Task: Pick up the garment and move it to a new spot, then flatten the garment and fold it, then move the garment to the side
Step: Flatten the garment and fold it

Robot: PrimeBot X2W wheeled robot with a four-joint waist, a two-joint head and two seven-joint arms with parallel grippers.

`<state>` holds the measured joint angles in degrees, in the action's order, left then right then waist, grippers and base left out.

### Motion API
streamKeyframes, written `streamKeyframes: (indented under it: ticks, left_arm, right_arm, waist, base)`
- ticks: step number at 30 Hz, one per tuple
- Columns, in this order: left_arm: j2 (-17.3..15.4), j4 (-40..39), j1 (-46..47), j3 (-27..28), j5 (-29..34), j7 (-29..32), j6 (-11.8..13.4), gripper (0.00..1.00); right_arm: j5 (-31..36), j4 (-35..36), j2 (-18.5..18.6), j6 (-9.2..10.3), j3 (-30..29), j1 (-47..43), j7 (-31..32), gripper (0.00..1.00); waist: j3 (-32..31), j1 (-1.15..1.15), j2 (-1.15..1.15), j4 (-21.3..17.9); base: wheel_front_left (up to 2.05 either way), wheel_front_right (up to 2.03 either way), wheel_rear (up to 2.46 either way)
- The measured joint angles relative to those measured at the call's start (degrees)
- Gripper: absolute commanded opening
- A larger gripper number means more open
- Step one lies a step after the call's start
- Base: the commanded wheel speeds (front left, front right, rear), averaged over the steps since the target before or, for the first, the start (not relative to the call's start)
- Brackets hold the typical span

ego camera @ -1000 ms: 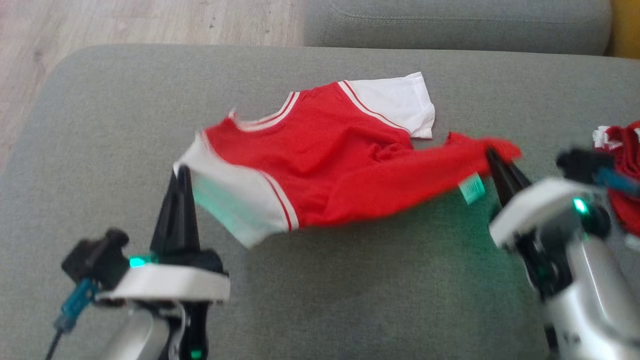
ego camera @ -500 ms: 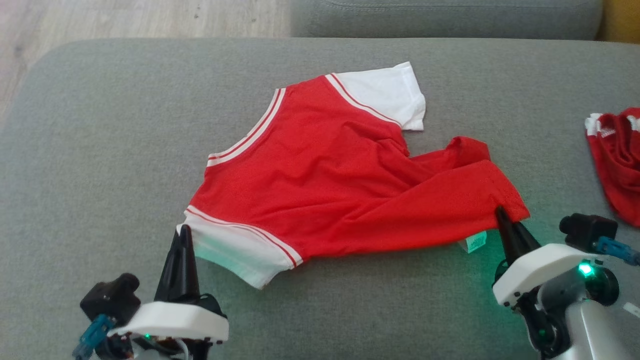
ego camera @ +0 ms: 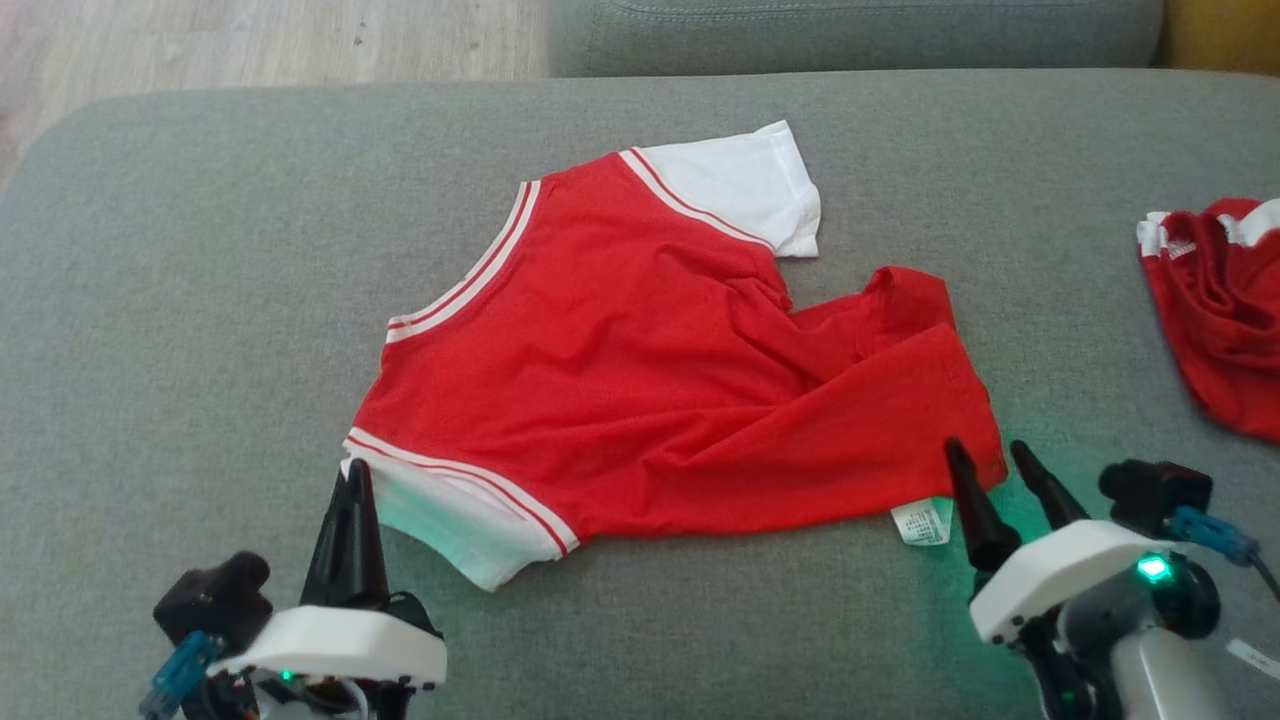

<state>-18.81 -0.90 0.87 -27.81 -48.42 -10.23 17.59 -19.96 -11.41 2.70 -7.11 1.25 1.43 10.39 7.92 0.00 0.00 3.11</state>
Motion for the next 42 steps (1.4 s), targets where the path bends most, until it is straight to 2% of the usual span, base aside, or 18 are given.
streamKeyframes:
  ticks: [6, 11, 19, 24, 25, 27, 28, 29, 30, 34, 35, 42]
  left_arm:
    - [-0.2, 0.01, 0.0, -0.01, 0.0, 0.03, 0.04, 0.0]
    - [-0.4, 0.0, 0.02, 0.01, 0.0, 0.07, 0.05, 0.0]
    - [-0.66, -0.01, 0.04, 0.01, 0.0, 0.08, 0.11, 0.0]
    - [-0.78, -0.1, 0.04, 0.01, 0.01, 0.18, 0.54, 0.0]
    - [-0.79, -0.12, 0.04, 0.01, 0.01, 0.18, 0.63, 0.0]
    - [-0.86, -0.14, 0.03, 0.0, 0.01, 0.57, 0.64, 0.0]
    - [-0.88, -0.14, 0.02, -0.01, 0.0, 0.6, 0.64, 0.0]
    - [-0.9, -0.15, 0.02, -0.02, 0.0, 0.6, 0.65, 0.0]
    - [-0.93, -0.19, 0.02, -0.03, 0.01, 0.6, 0.65, 0.0]
    - [-1.05, -0.25, 0.0, -0.07, 0.0, 0.63, 0.66, 0.0]
    - [-1.08, -0.25, -0.01, -0.08, 0.01, 0.64, 0.74, 0.0]
    - [-1.16, -0.34, -0.14, -0.1, 0.0, 0.58, 0.81, 0.0]
  right_arm:
    - [0.33, -2.41, -0.01, 0.0, -2.65, -0.03, -1.12, 1.0]
    - [0.35, -7.38, -0.02, 0.0, -2.9, 0.62, -2.43, 1.0]
    - [-1.4, -13.02, 0.0, 0.0, 0.66, 5.62, -5.36, 1.0]
    - [-2.54, -13.82, 0.04, 0.01, 2.83, 6.16, -6.42, 1.0]
    - [-2.69, -13.9, 0.04, 0.0, 3.11, 6.16, -6.47, 0.95]
    - [-2.75, -14.13, 0.04, 0.0, 3.6, 6.15, -6.94, 0.54]
    - [-2.74, -14.26, 0.04, 0.0, 3.77, 6.15, -6.95, 0.44]
    - [-2.72, -14.4, 0.03, 0.0, 3.87, 6.13, -6.98, 0.36]
    - [-2.67, -14.48, 0.02, 0.0, 3.89, 6.09, -7.14, 0.36]
    - [-2.66, -13.99, 0.02, 0.0, 3.94, 5.99, -7.43, 0.02]
    - [-2.66, -13.66, 0.02, 0.01, 3.94, 5.91, -7.44, 0.0]
    - [-2.65, -10.13, 0.02, 0.0, 3.88, 3.93, -8.45, 0.0]
  waist:
    - [0.75, 0.0, 0.0, 0.03]
    - [1.6, 0.01, 0.0, -0.03]
    - [2.33, 0.01, 0.0, 0.11]
    - [2.11, 0.01, 0.0, -0.09]
    - [2.03, 0.0, 0.0, -0.17]
    - [1.81, 0.01, 0.0, -0.35]
    - [1.68, 0.01, 0.0, -0.43]
    - [1.56, 0.0, 0.0, -0.49]
    - [1.46, 0.0, 0.0, -0.54]
    - [1.05, 0.0, 0.0, -0.63]
    - [0.94, 0.0, 0.0, -0.65]
    - [0.04, 0.0, 0.0, -0.84]
  base:
    - [0.0, 0.0, 0.0]
    - [0.0, 0.0, 0.0]
    - [0.0, 0.0, 0.0]
    - [0.0, 0.0, 0.0]
    - [0.0, 0.0, 0.0]
    - [0.0, 0.0, 0.0]
    - [0.0, 0.0, 0.0]
    - [0.0, 0.0, 0.0]
    - [0.0, 0.0, 0.0]
    - [0.0, 0.0, 0.0]
    - [0.0, 0.0, 0.0]
    - [0.0, 0.0, 0.0]
